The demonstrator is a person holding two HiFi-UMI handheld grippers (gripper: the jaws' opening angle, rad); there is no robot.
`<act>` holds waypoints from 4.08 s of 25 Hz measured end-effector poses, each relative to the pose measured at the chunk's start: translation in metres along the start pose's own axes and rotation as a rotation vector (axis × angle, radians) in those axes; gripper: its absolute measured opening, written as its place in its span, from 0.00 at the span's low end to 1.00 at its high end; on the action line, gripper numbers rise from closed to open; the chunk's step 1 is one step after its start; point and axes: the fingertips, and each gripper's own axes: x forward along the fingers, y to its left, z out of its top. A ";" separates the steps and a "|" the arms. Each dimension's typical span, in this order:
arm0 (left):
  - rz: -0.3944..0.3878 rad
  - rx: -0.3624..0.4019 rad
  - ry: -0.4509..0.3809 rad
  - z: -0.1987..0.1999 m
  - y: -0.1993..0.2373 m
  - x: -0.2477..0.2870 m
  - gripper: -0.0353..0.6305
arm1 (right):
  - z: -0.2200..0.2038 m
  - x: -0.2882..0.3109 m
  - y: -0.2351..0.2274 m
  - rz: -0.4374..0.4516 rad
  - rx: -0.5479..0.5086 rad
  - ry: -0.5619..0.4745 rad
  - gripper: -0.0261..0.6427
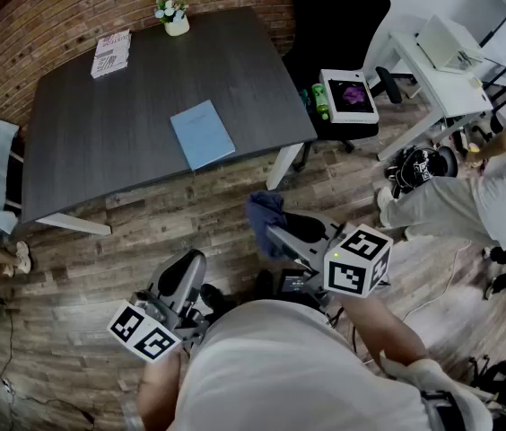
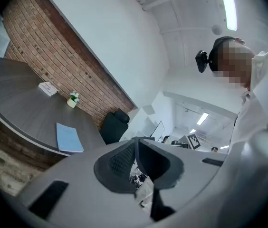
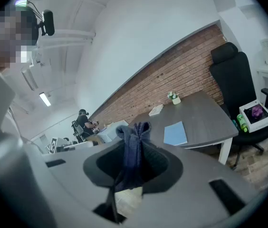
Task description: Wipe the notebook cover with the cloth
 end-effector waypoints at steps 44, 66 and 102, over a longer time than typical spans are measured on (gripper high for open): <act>0.138 -0.026 -0.017 -0.042 -0.016 0.061 0.10 | 0.002 -0.033 -0.081 0.086 0.132 0.049 0.19; 0.098 -0.069 0.027 0.015 0.103 0.085 0.10 | 0.027 0.080 -0.099 0.035 0.158 0.119 0.19; 0.265 -0.155 0.302 -0.024 0.310 0.160 0.12 | 0.039 0.307 -0.177 -0.006 -0.028 0.460 0.19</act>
